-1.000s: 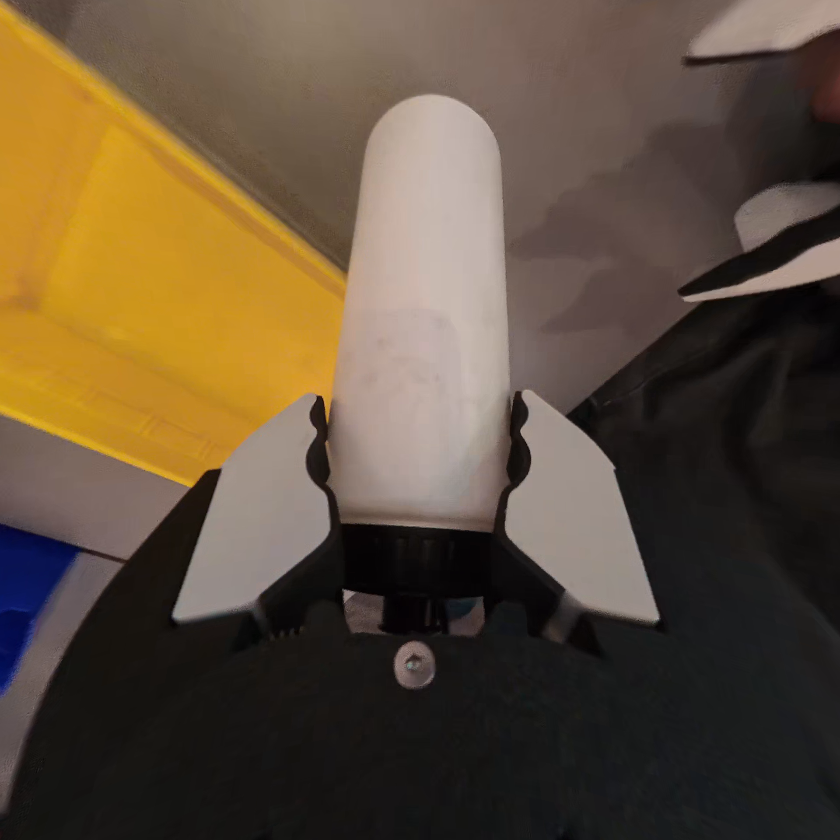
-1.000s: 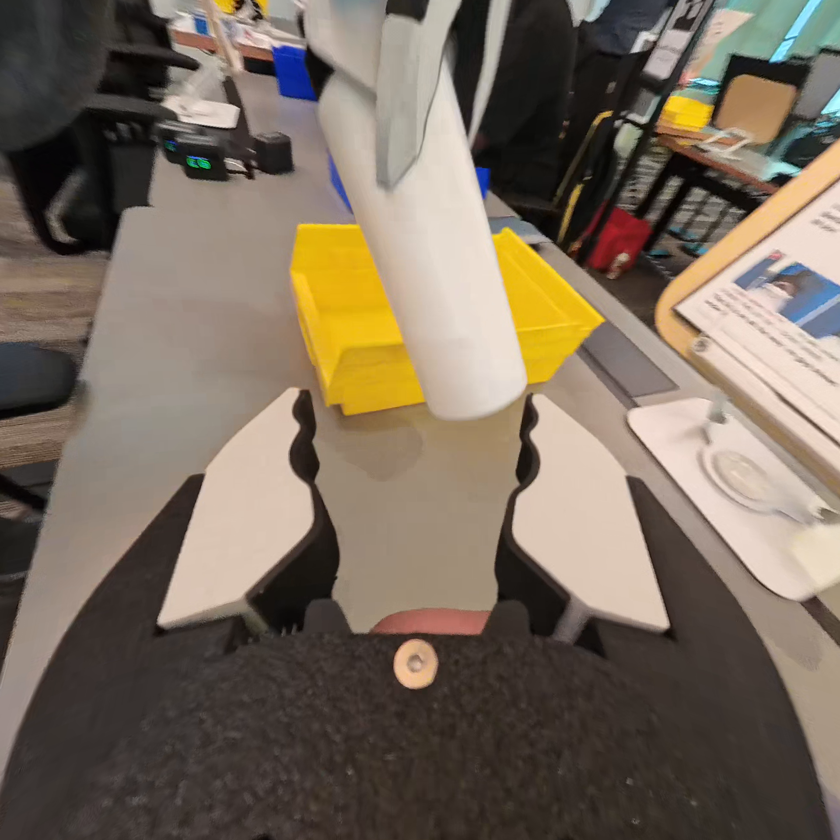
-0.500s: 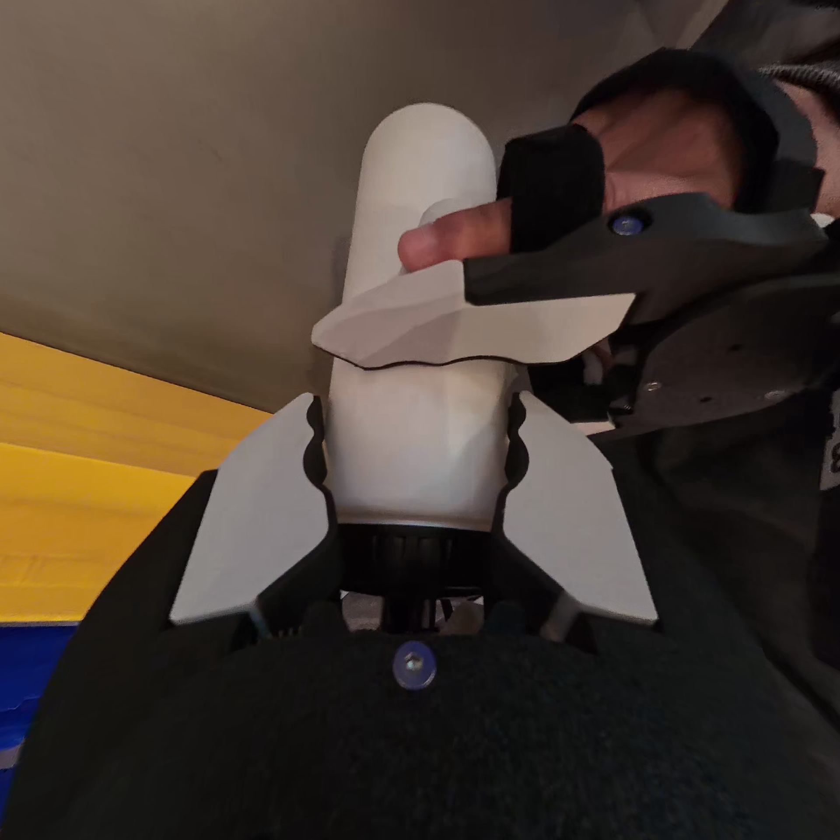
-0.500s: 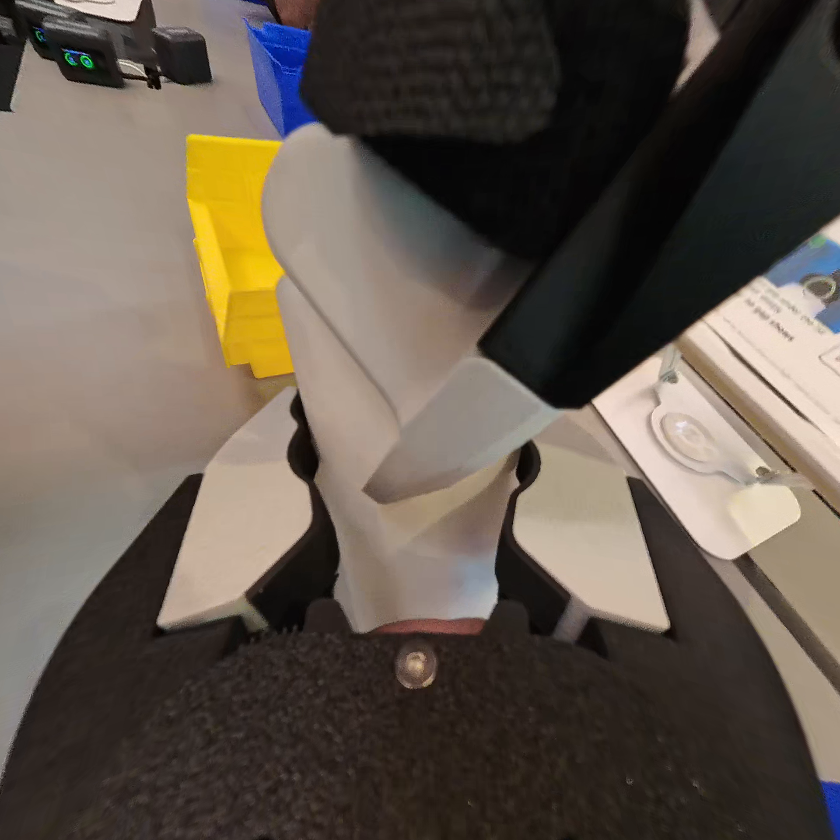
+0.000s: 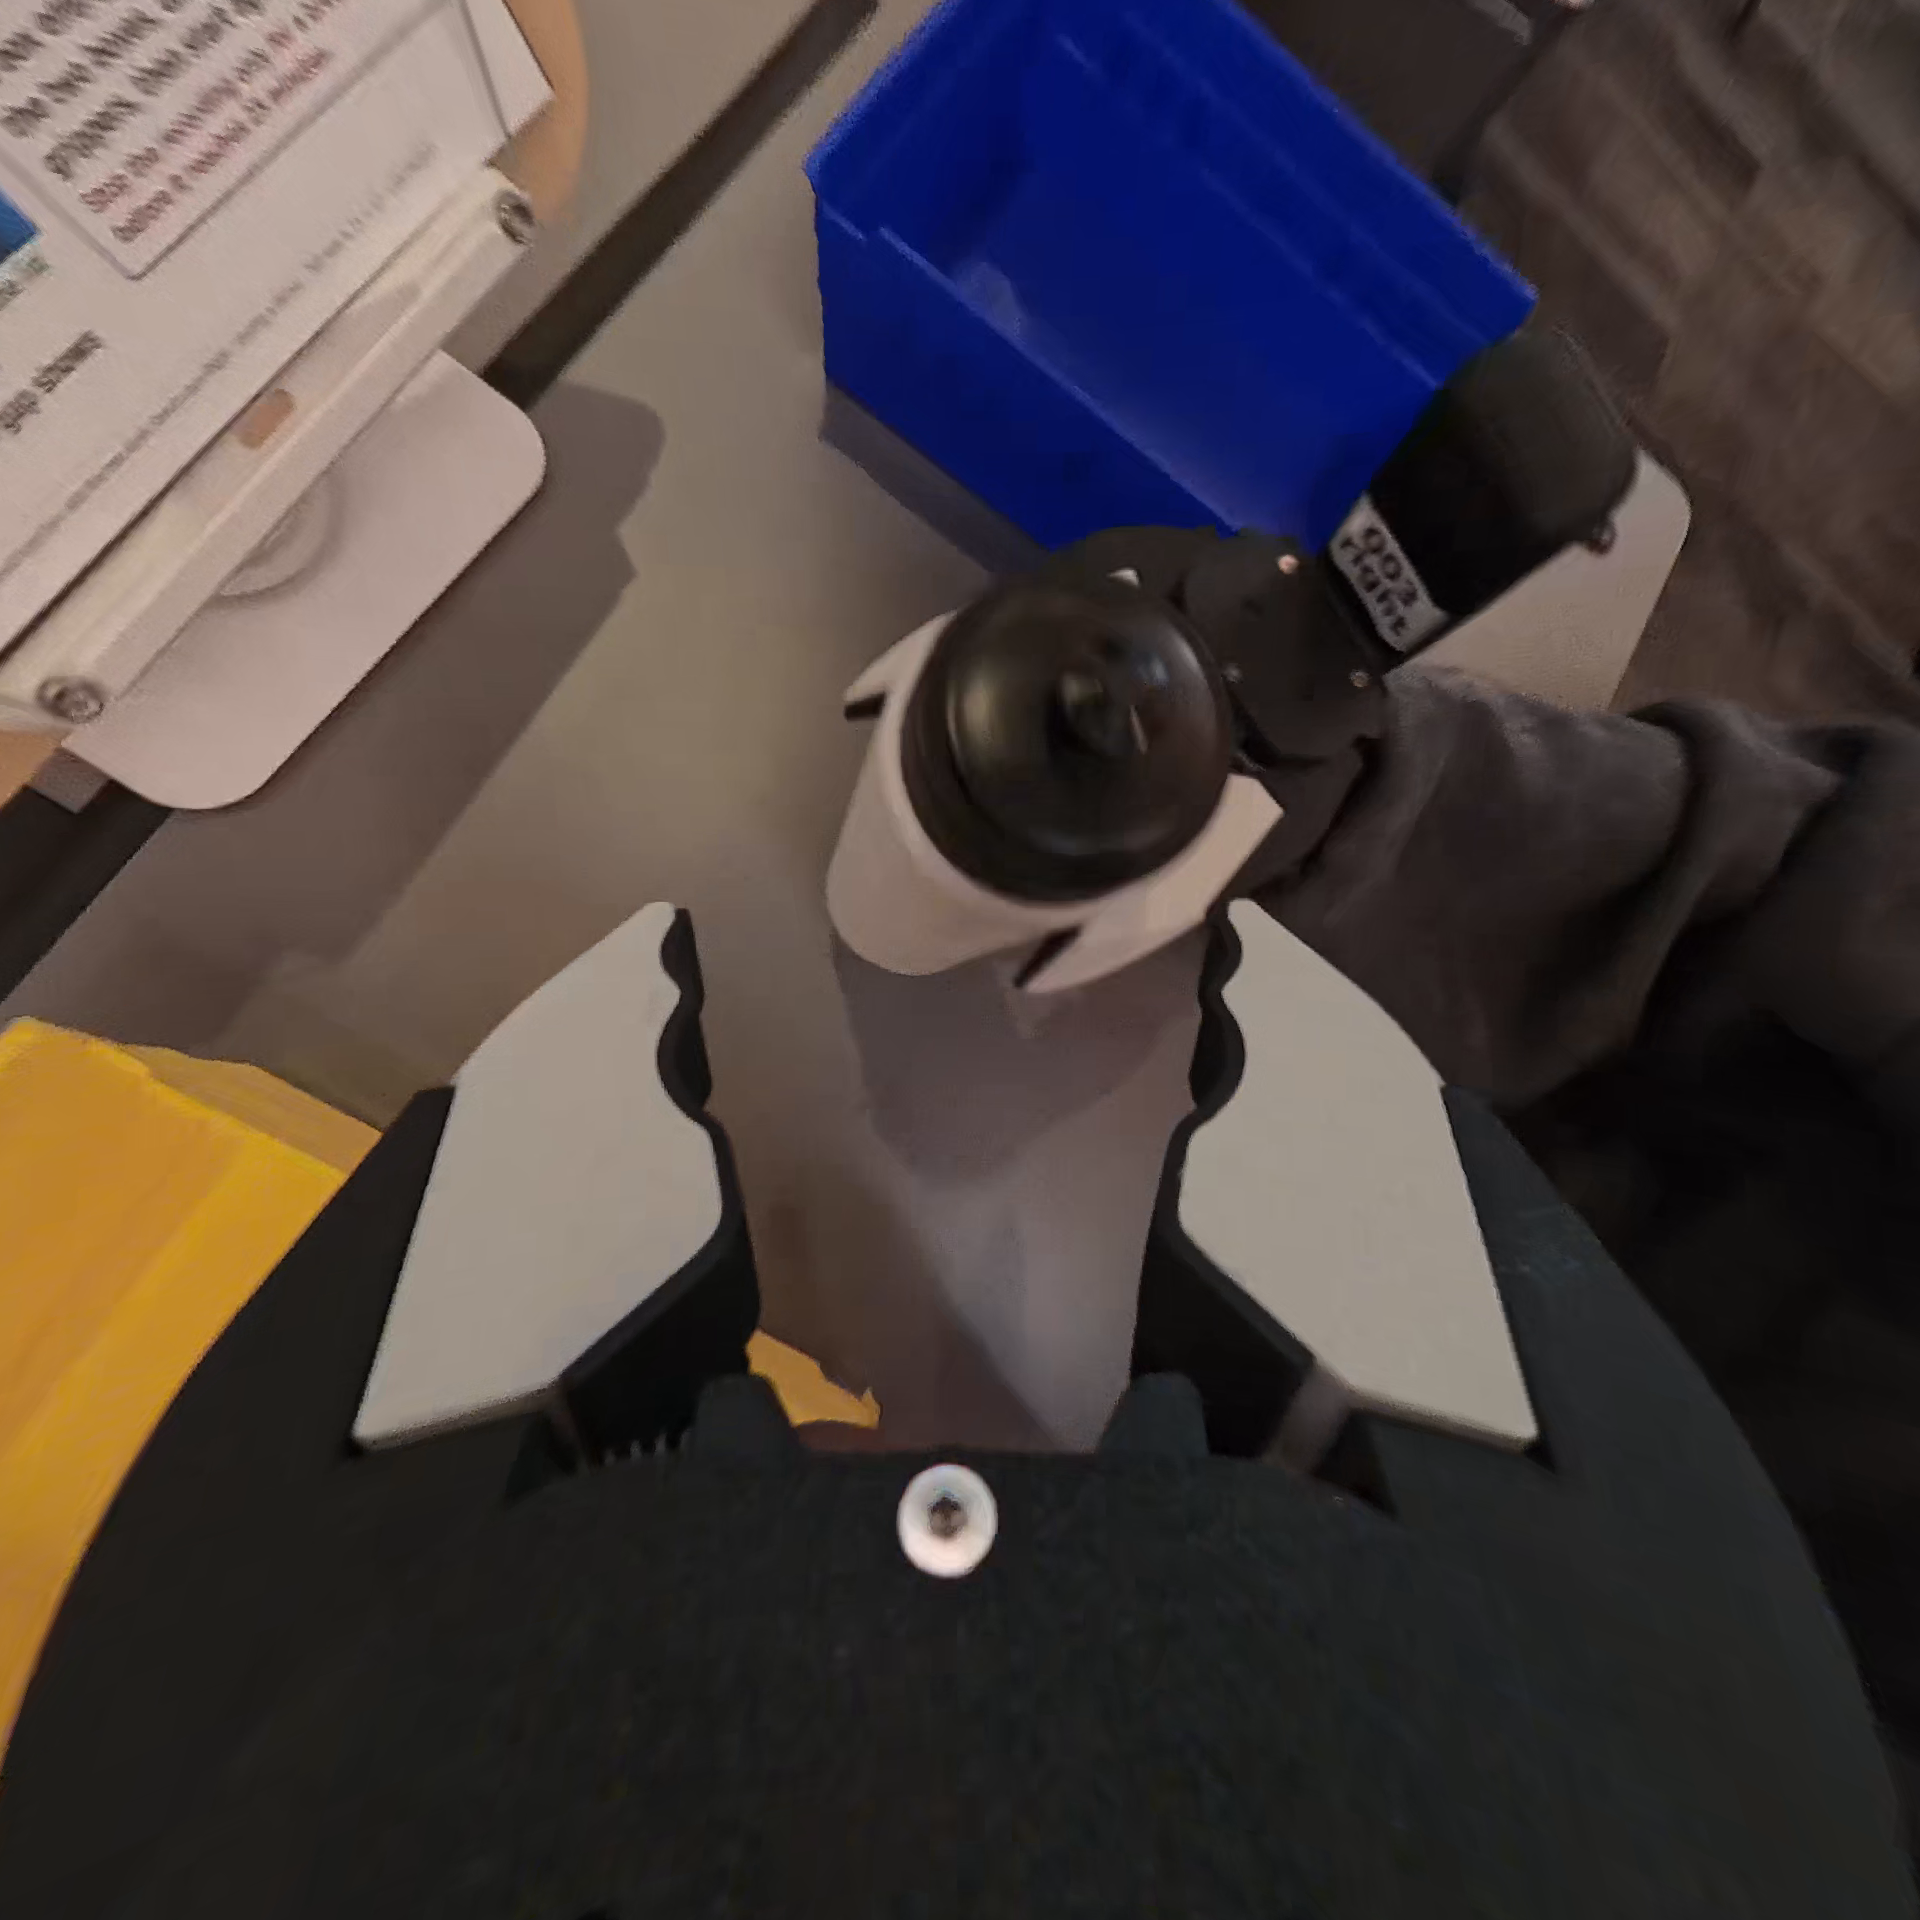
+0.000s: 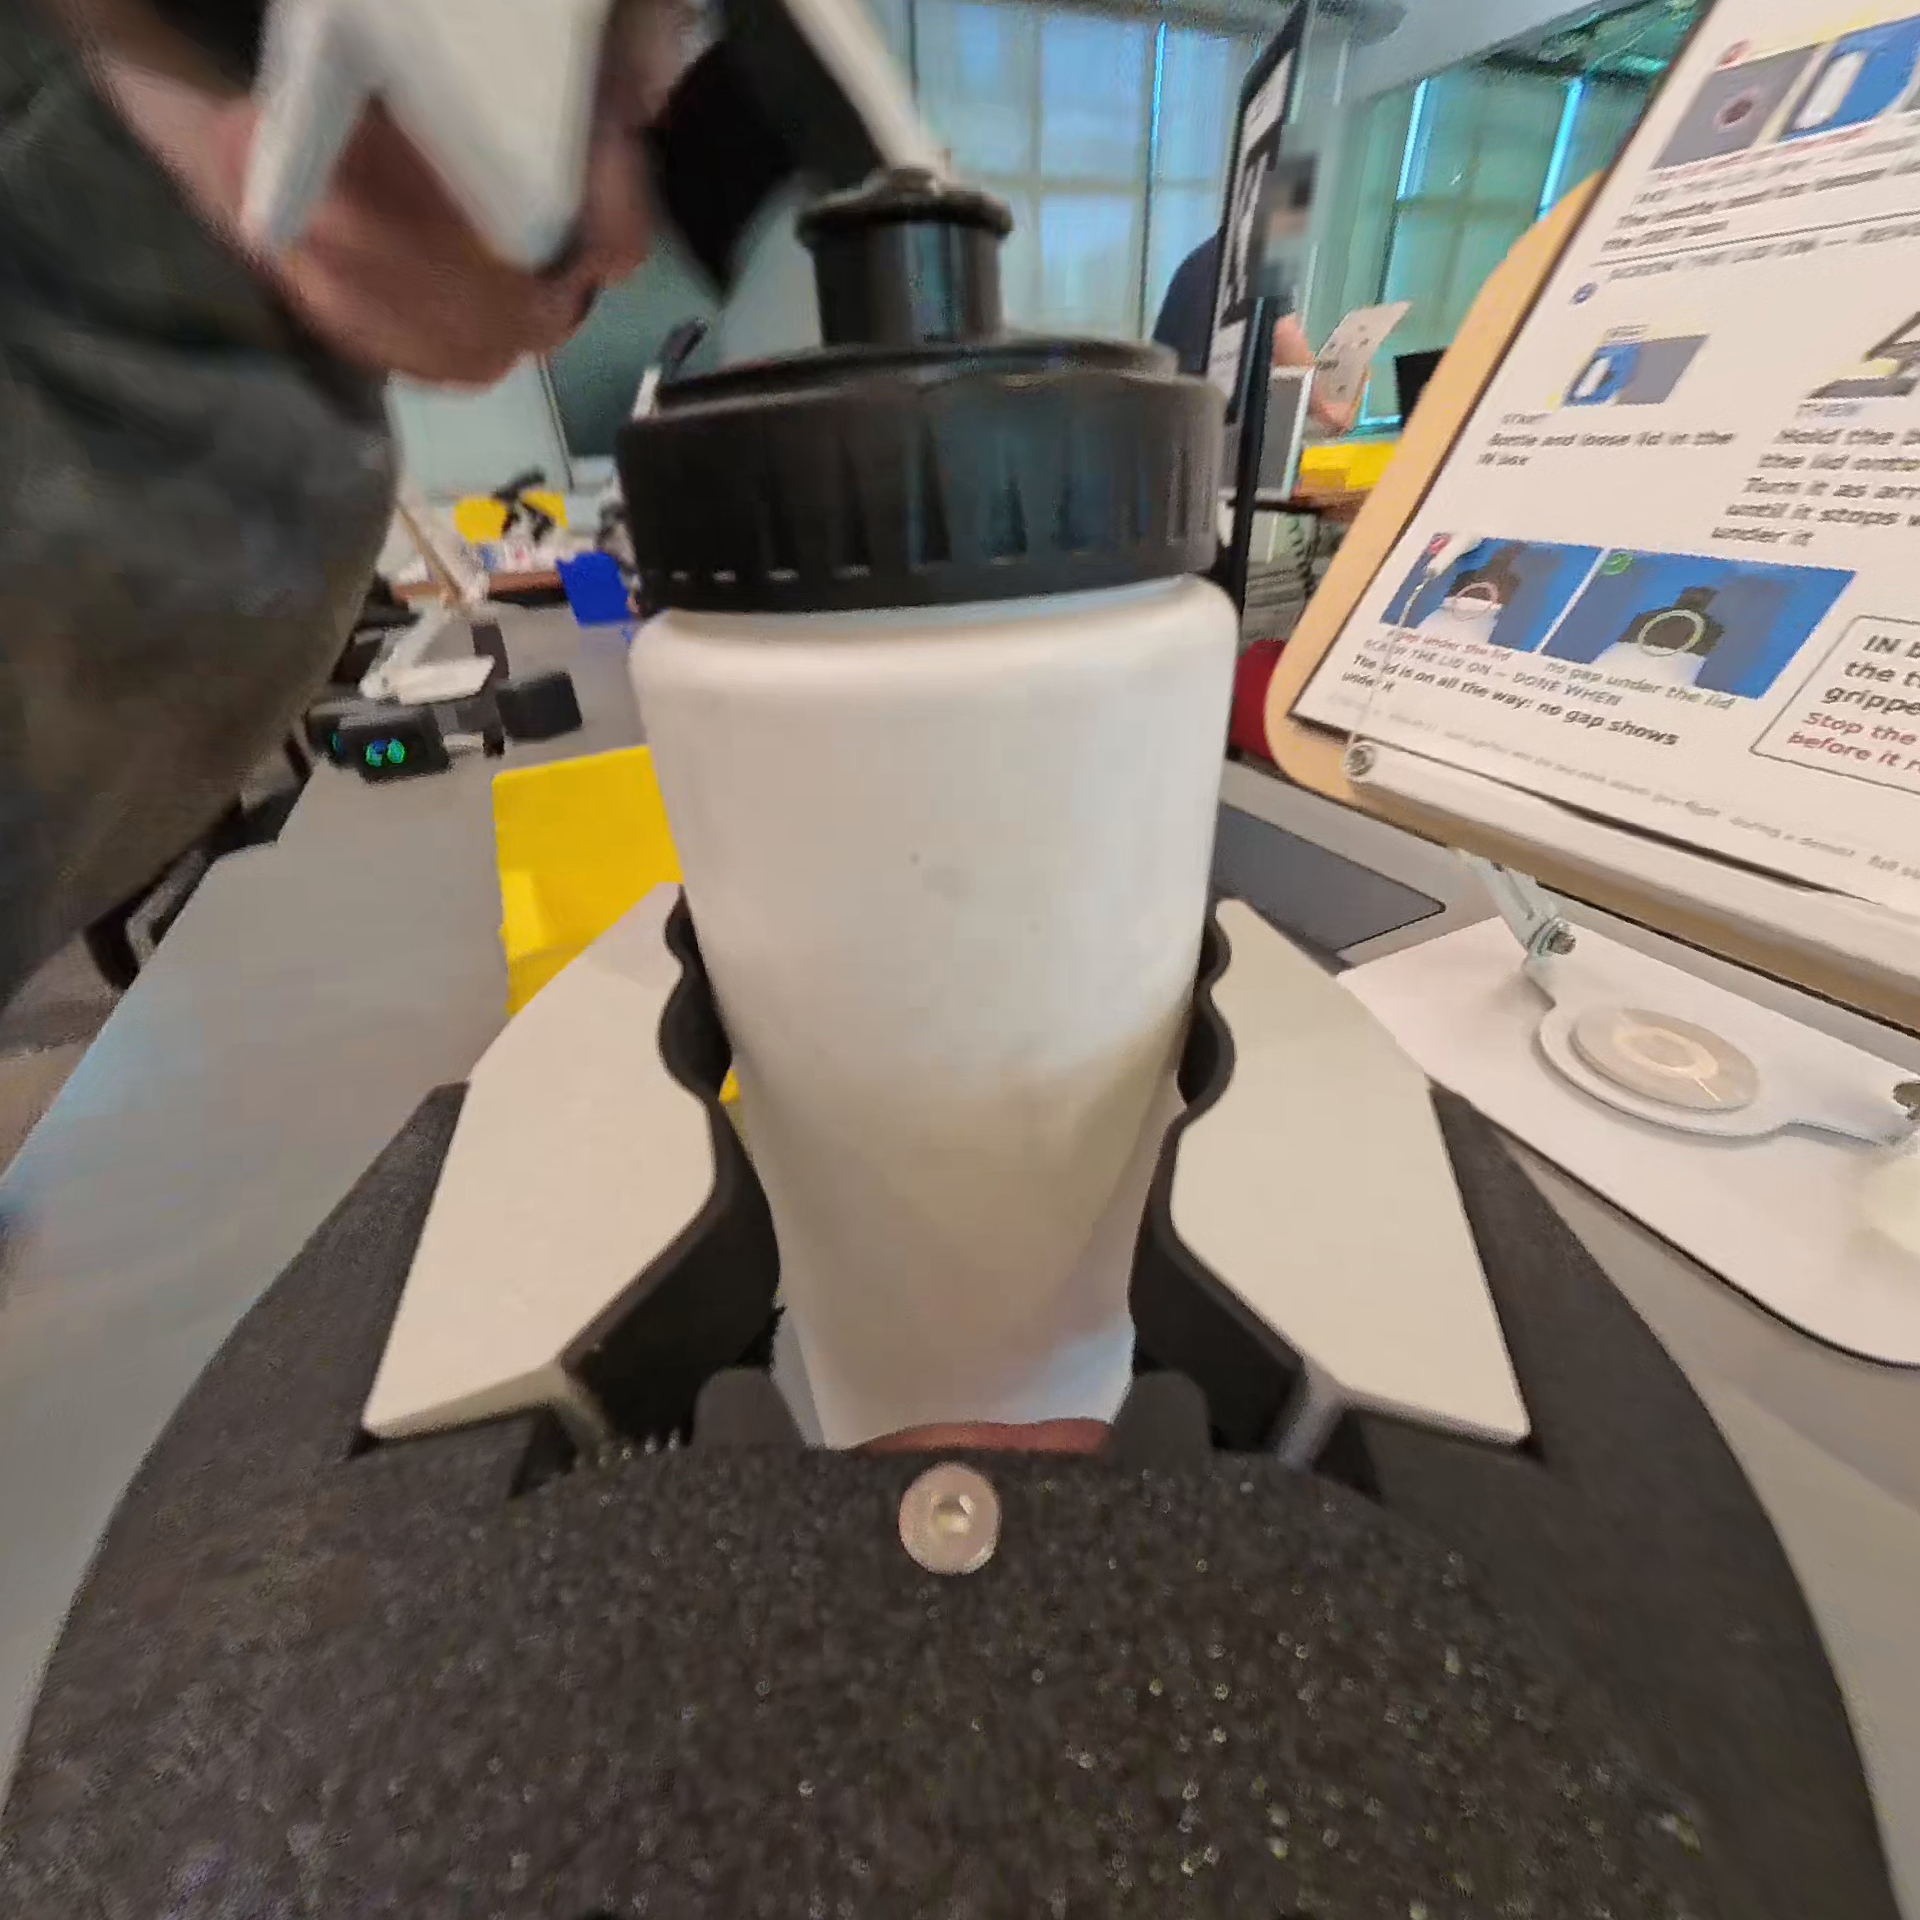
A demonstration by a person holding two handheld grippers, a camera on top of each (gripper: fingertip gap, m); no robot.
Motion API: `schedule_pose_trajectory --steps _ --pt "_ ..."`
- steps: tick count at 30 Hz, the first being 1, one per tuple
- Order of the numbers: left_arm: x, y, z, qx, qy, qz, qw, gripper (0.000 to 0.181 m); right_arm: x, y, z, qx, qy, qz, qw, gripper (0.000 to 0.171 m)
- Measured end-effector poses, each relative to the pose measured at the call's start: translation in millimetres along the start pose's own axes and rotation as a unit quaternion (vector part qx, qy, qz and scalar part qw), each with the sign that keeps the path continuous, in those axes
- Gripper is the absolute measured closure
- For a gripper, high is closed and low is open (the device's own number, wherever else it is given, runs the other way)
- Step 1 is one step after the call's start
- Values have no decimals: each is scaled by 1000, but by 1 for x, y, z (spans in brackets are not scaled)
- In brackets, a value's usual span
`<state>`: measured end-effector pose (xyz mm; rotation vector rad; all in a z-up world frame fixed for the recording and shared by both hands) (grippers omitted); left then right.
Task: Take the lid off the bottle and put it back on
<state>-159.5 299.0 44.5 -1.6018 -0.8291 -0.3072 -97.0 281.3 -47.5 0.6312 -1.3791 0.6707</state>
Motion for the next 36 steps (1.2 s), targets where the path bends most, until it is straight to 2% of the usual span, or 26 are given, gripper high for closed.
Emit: schedule_pose_trajectory --steps 3,6,10,12,15,17,20,25,29,36 --pt "-32 -12 -7 -1 -27 -115 993 94 -1 16 -17 0 22 -31 999 84" --pt "-74 -8 -28 -17 -45 -226 973 102 -6 31 -28 9 31 -42 999 85" --pt "-132 11 -49 54 -18 -286 956 99 -20 37 -32 33 -7 -15 999 84" --pt "-147 14 -59 64 -12 -331 941 105 -31 39 -34 45 -31 11 998 84" --pt "-161 18 -64 56 -13 -329 943 104 -38 34 -38 72 -43 9 996 84" --pt "-160 13 -61 48 -11 -331 942 101 -39 32 -49 75 -5 5 997 84" --pt "-146 4 -46 47 9 -314 948 101 -39 33 -50 72 -8 7 997 84" --pt "-97 -4 -5 99 67 -254 960 100 -40 34 -51 79 -4 10 997 84" --pt "-61 -7 1 86 64 -291 951 103 -38 36 -52 71 12 -11 997 84" --pt "-72 -1 -13 27 41 -314 948 107 -17 29 -48 81 11 -42 996 81"
Point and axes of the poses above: each gripper's, where its closed fingertips meet, y out along the fingers, x out of its top, z = x × y across the jaws, the point moved 3 cm from there along -y, back along the fingers, and after that the axes turned 2 degrees about y, right-handed, at the moved point
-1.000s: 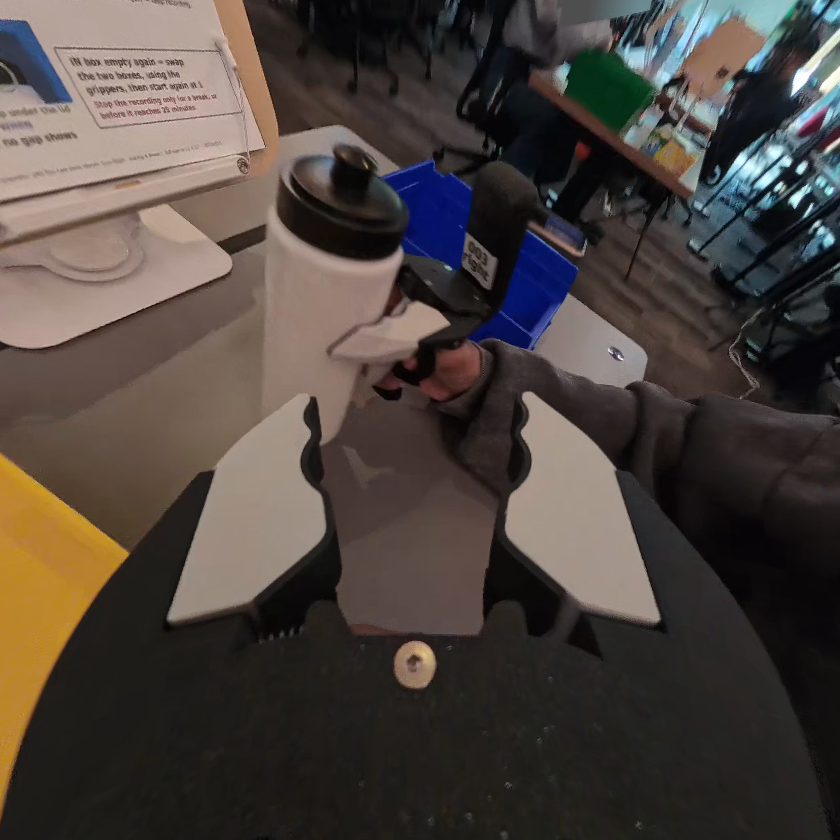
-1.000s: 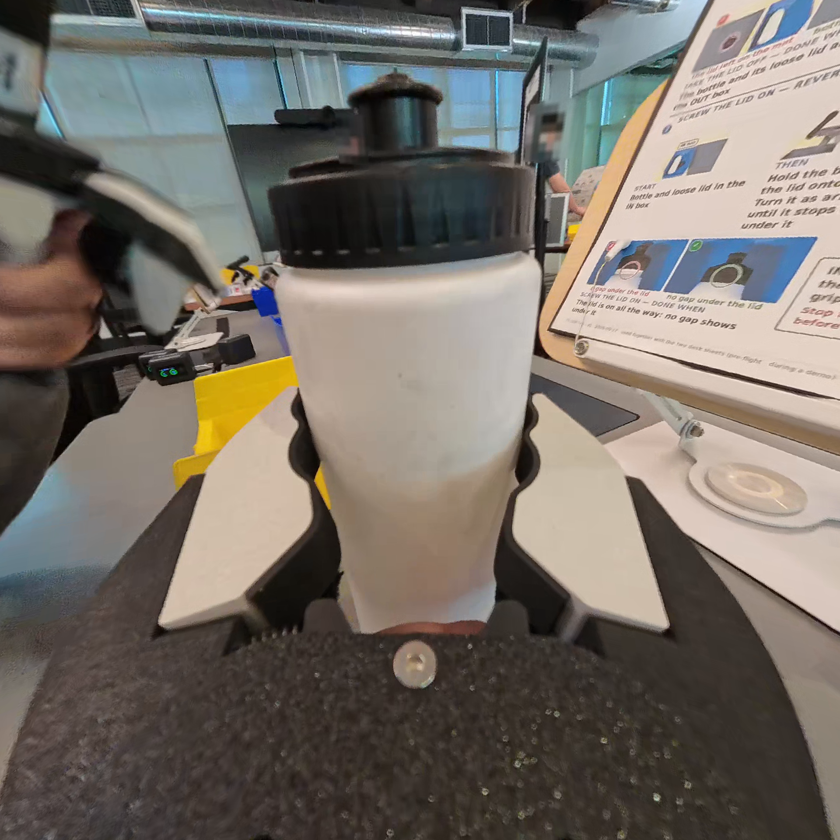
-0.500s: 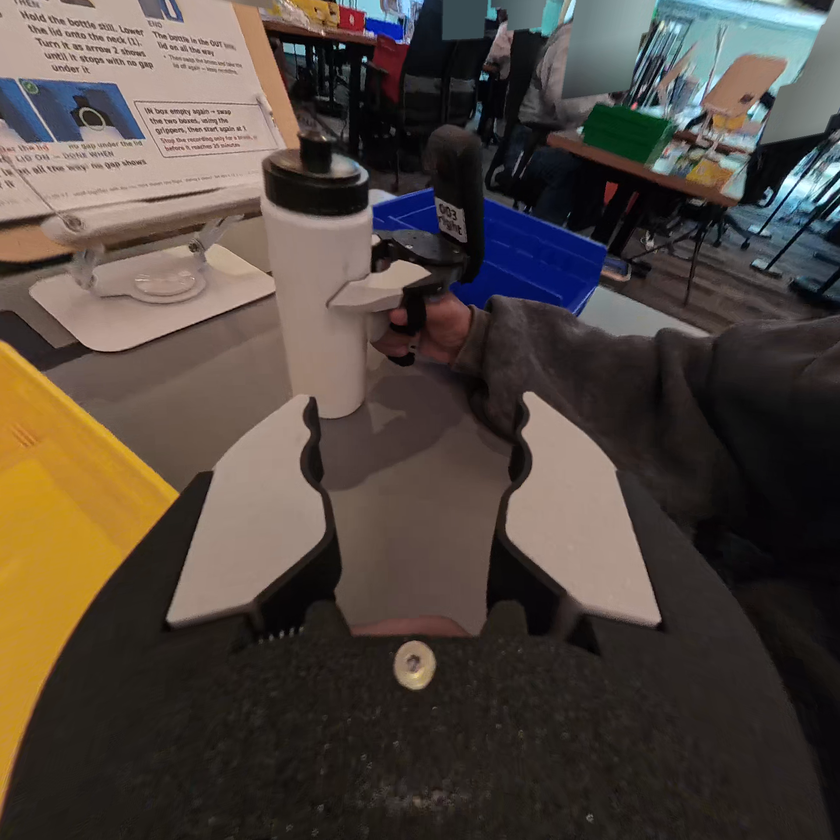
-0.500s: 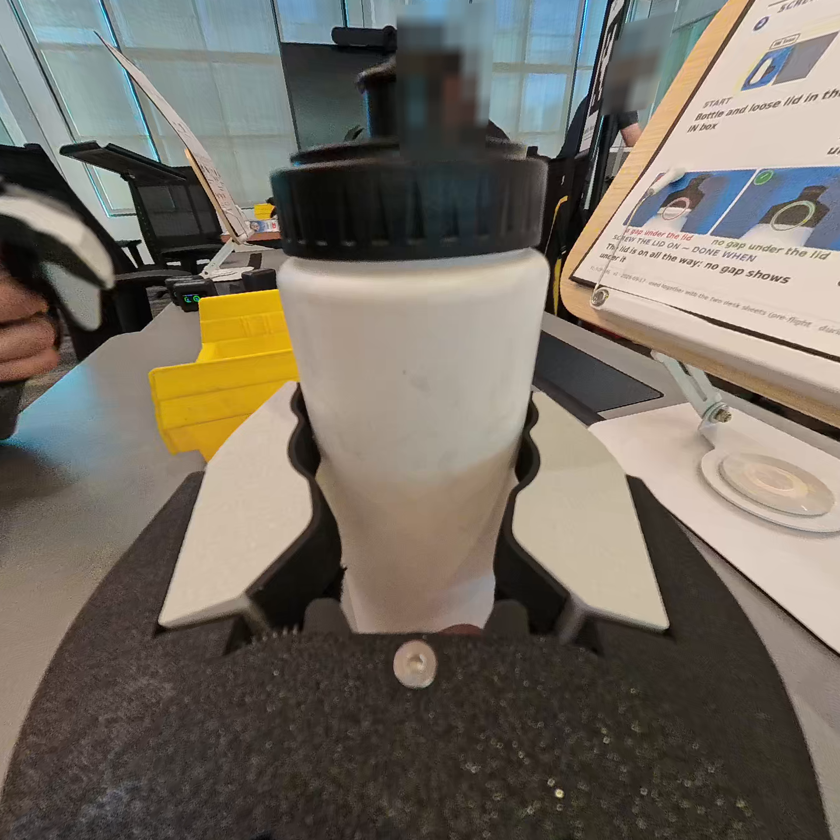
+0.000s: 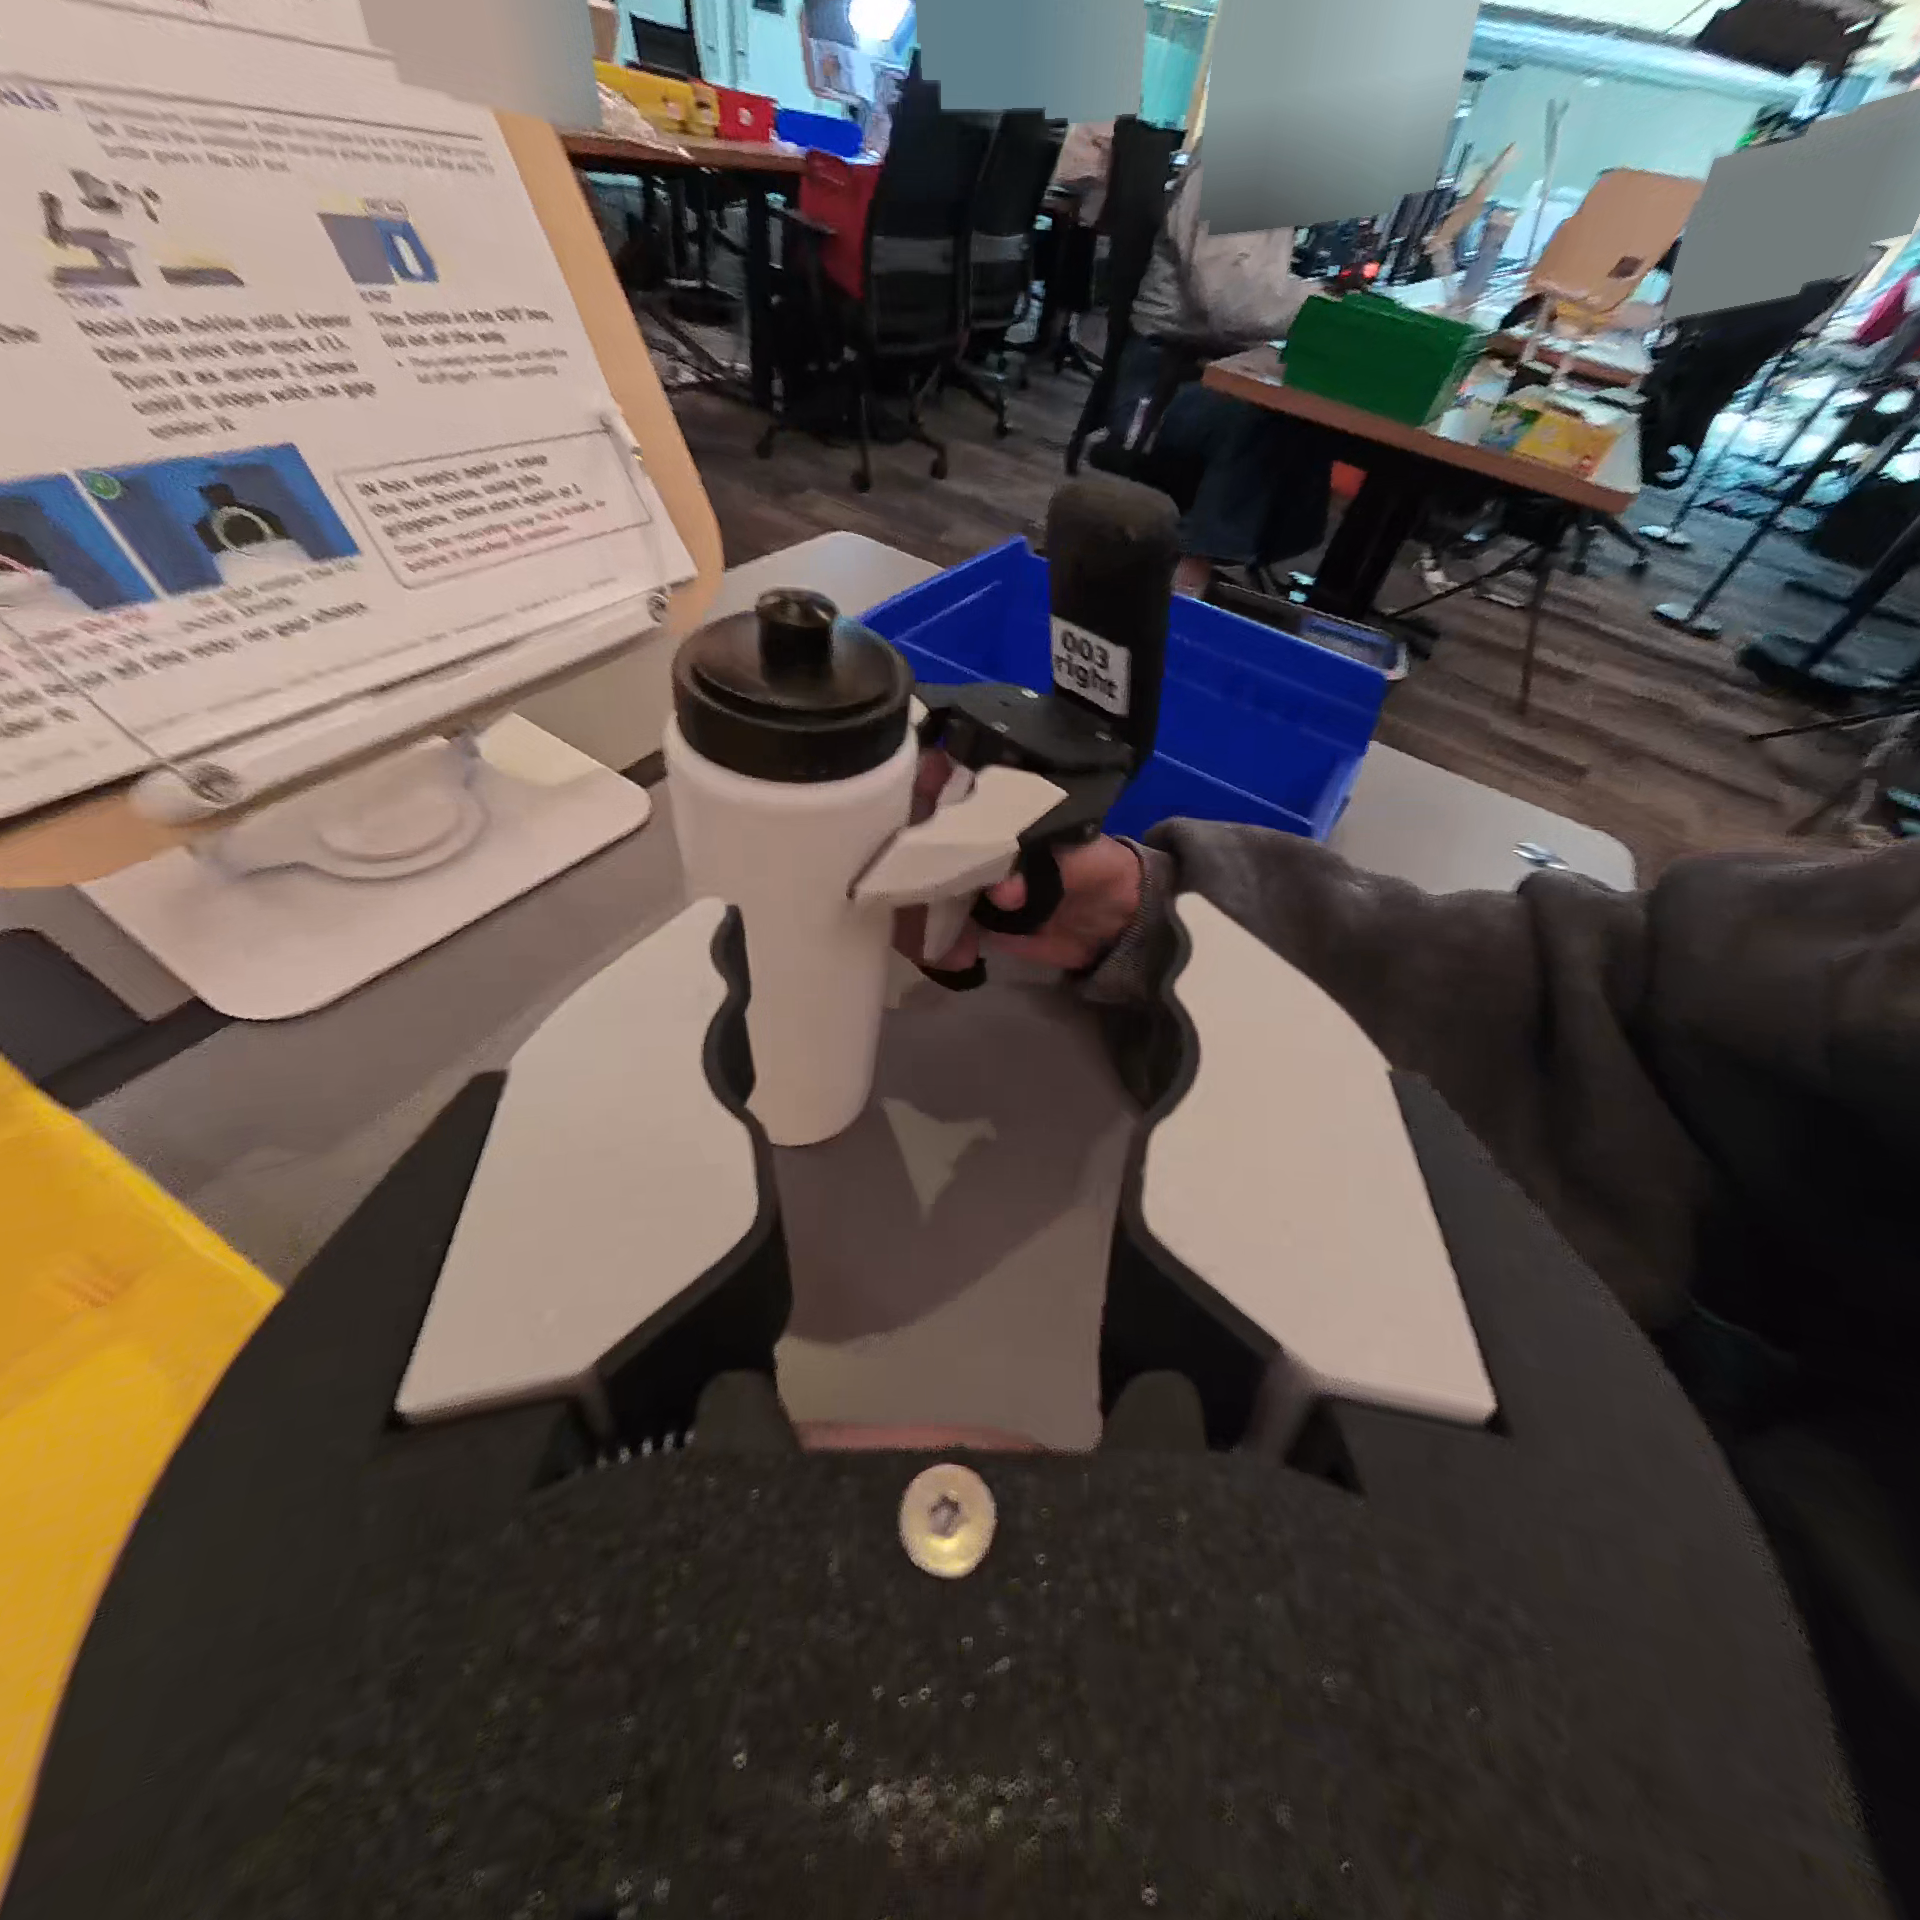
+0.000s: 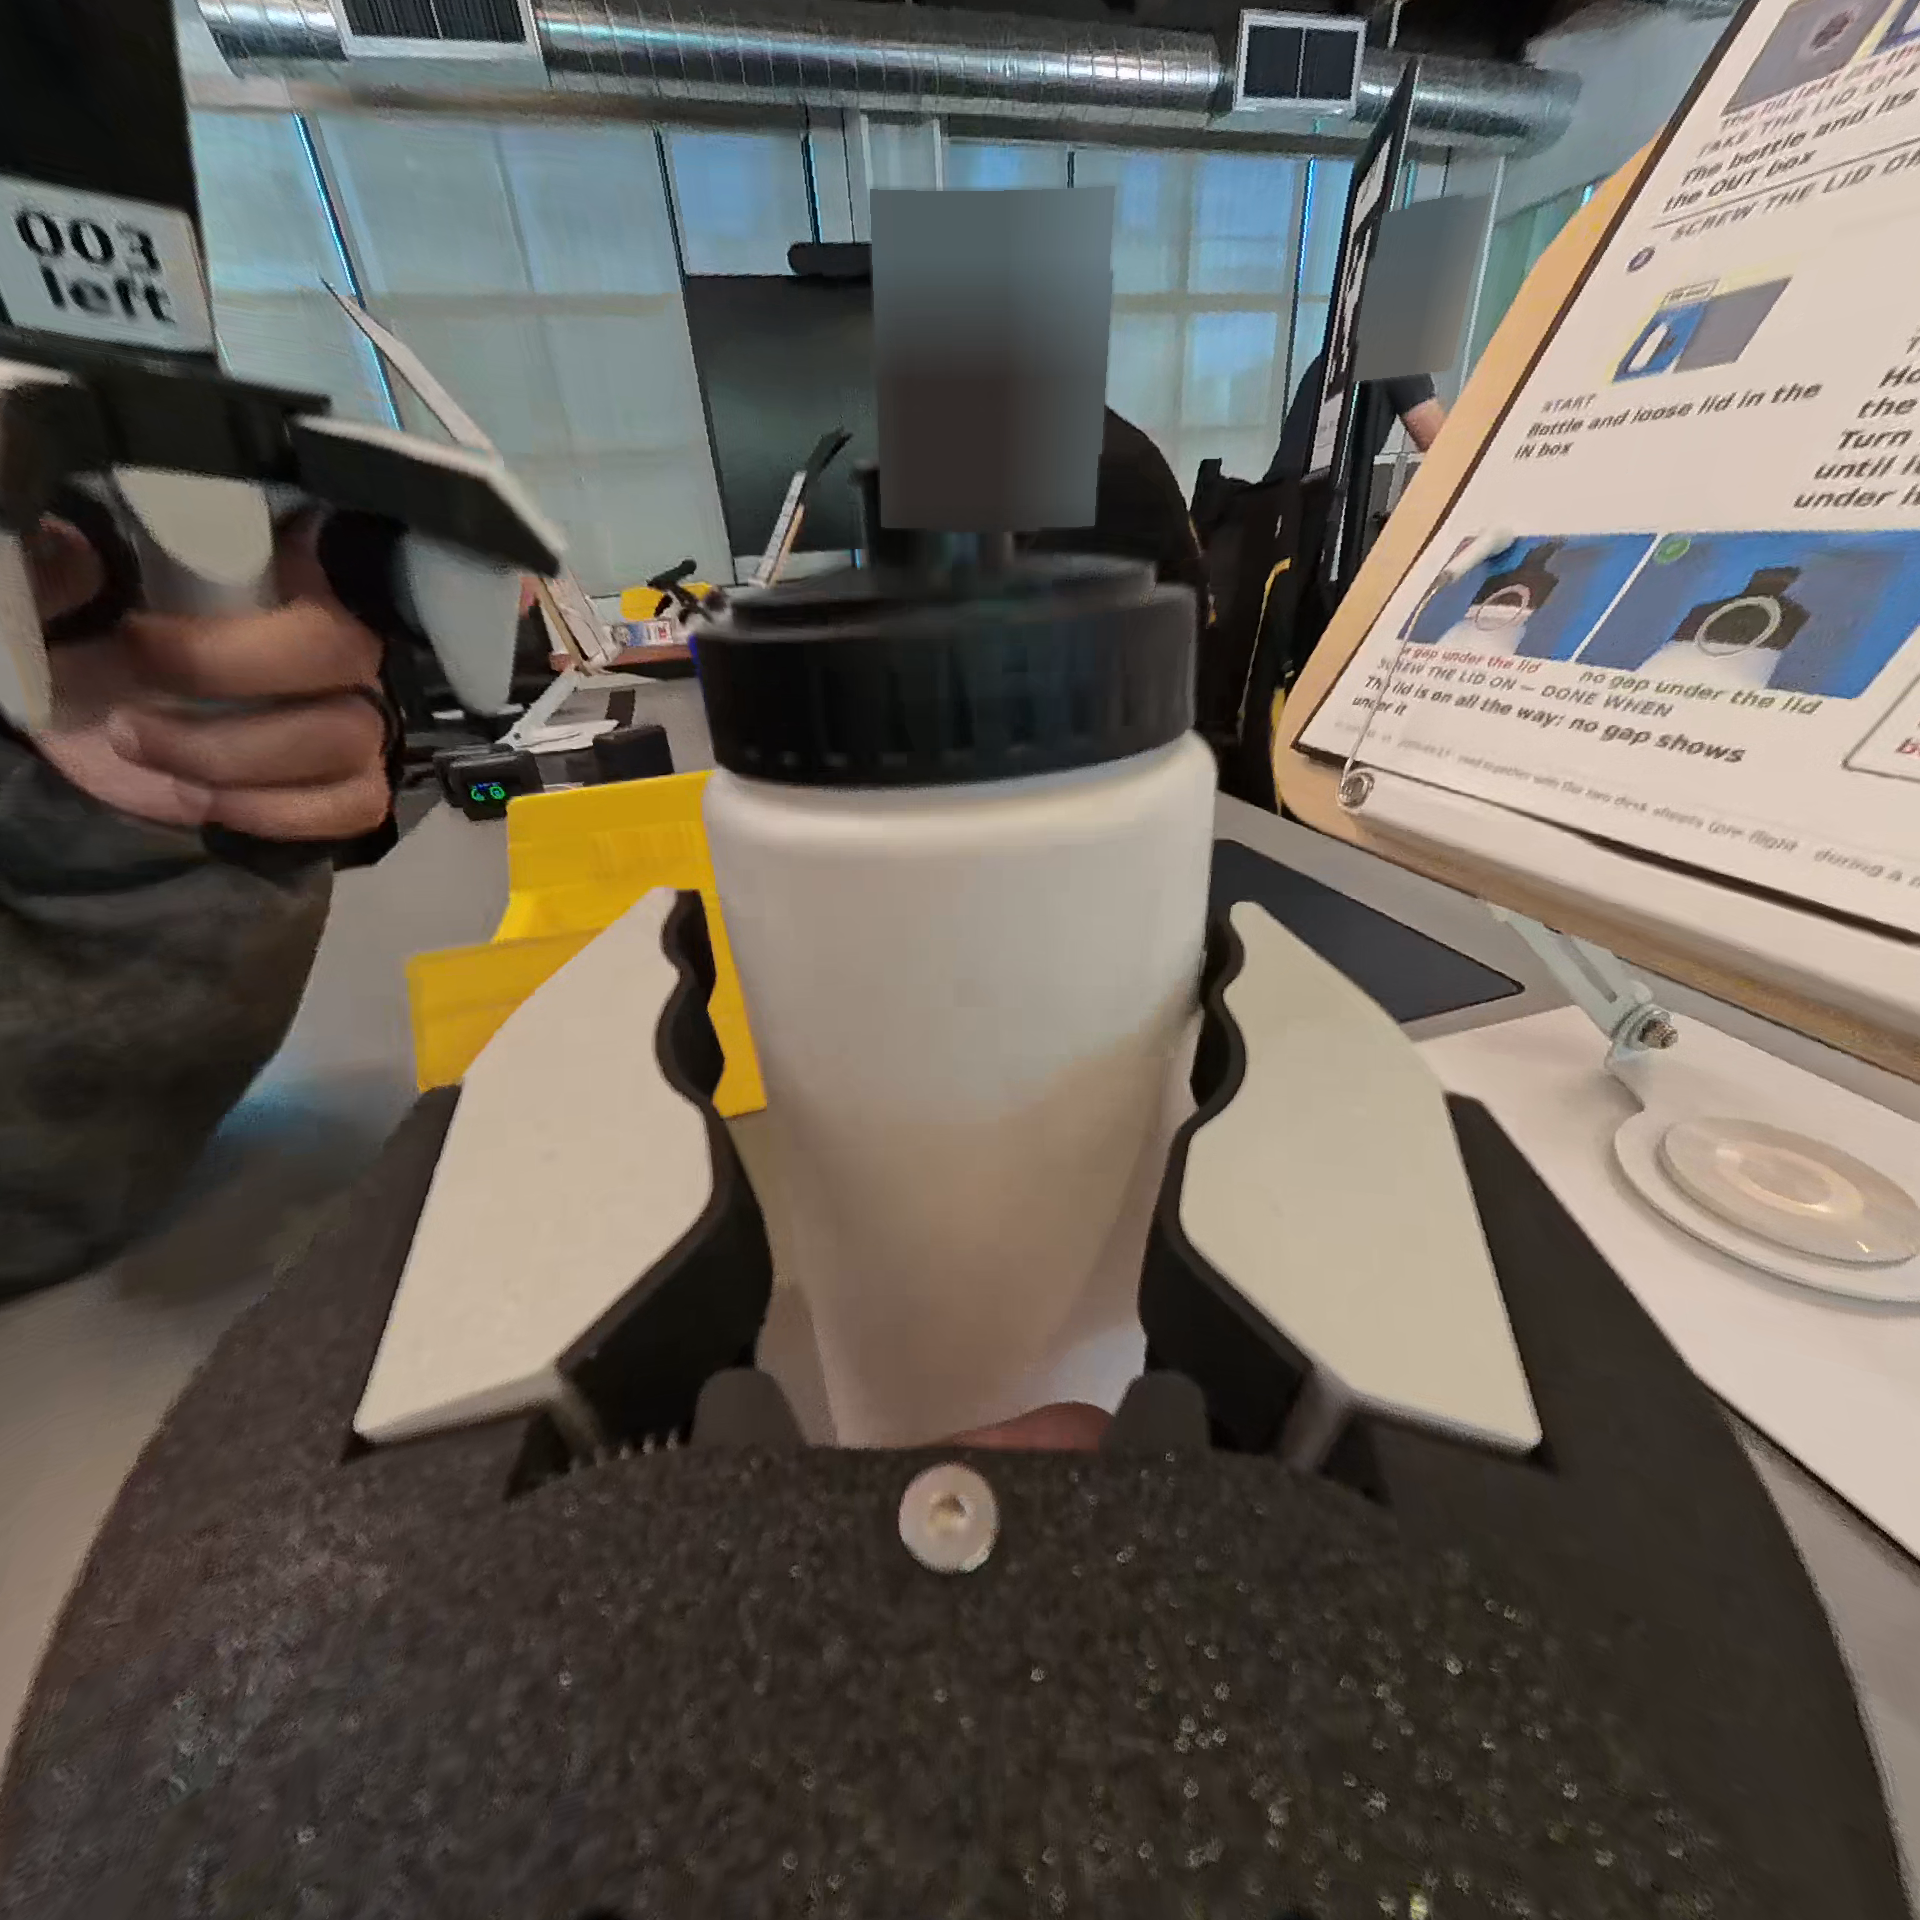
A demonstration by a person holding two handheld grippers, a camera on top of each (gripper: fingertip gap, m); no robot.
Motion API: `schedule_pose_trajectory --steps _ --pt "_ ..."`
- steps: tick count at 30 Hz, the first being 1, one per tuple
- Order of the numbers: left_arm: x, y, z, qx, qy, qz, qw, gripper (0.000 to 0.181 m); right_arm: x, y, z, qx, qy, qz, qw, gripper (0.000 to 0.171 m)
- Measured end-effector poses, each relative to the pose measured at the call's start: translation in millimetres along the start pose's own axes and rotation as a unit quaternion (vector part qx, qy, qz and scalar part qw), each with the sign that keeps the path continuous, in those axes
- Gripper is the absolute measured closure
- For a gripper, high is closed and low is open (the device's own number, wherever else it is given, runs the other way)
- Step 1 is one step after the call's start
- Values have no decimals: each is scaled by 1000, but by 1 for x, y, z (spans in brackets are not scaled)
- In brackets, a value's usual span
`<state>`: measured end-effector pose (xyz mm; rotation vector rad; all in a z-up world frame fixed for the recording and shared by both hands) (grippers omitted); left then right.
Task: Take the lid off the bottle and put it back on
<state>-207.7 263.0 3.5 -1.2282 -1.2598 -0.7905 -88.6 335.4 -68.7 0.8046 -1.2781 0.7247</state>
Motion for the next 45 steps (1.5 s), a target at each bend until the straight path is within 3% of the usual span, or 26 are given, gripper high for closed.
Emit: schedule_pose_trajectory --steps 5,8,13,18,23,28,35,40,45 --pt "-9 -1 -2 -11 -19 14 1000 107 13 0 -4 -10 16 -5 1000 85" --pt "-13 4 -6 -13 -6 34 999 105 3 3 -7 -14 10 51 999 86" --pt "-22 12 -4 16 26 84 996 103 2 -1 -7 -3 -2 64 998 87" --pt "2 31 19 57 60 133 988 101 1 1 -4 -4 -7 43 999 87" --pt "26 73 35 -15 122 173 977 94 1 0 -4 -2 -7 37 999 87" --pt "25 101 51 -85 147 239 956 89 1 0 -3 0 -7 38 999 87" --pt "17 113 56 -113 169 294 934 107 1 1 -4 -2 -6 37 999 87" --pt "17 113 55 -95 159 291 938 111 1 1 -3 -2 -8 37 999 87" --pt "16 114 54 -25 117 282 952 111 0 2 -5 -20 -12 38 999 88"
Point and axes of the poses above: each gripper's, where its closed fingertips meet, y out along the fingers, x out of its top, z = x × y across the jaws, the point moved 3 cm from there along -y, back along the fingers, and after that the axes turned 2 degrees about y, right-handed, at the moved point
